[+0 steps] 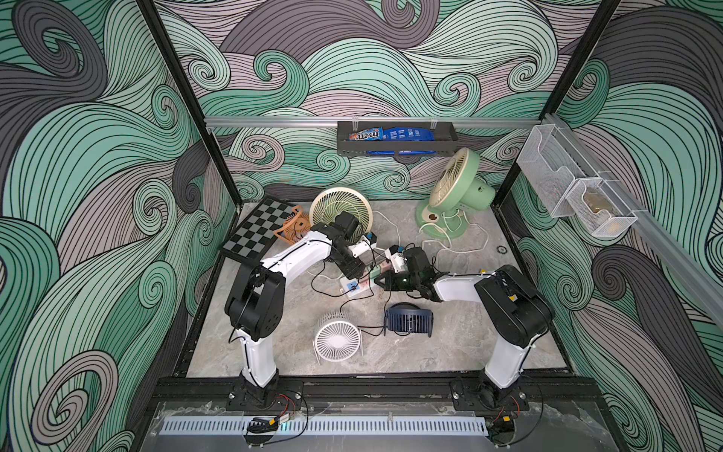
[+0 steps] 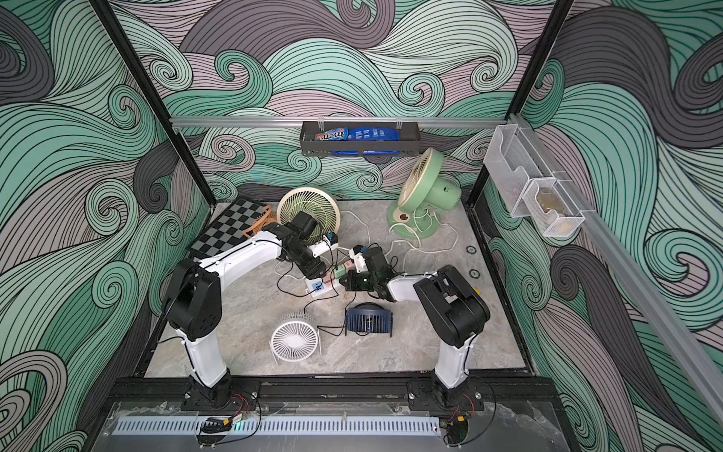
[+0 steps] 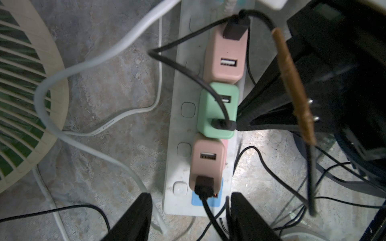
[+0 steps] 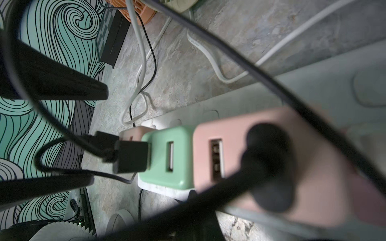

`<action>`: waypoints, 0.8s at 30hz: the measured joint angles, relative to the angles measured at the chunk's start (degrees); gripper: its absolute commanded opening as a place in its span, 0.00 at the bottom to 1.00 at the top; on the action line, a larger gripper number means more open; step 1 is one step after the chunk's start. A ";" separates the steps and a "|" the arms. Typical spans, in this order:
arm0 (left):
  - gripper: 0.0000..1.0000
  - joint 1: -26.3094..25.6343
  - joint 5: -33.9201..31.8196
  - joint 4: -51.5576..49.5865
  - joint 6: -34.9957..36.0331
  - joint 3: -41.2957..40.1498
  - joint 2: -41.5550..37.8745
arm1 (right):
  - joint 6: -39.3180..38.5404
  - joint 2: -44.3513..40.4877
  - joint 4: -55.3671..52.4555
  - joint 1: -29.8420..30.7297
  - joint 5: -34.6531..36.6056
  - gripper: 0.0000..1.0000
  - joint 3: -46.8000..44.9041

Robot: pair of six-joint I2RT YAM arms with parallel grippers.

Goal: Unplug the desk fan from the power strip
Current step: Remove the plug from the socket.

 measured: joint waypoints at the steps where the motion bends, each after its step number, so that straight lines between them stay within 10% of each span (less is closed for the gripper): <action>1: 0.60 -0.04 0.02 0.13 -0.07 0.00 0.02 | 0.24 0.07 0.13 0.00 0.15 0.00 -0.02; 24: 0.43 -1.99 0.02 1.18 -0.92 0.04 5.01 | 1.33 0.44 4.81 0.00 0.31 0.00 -1.95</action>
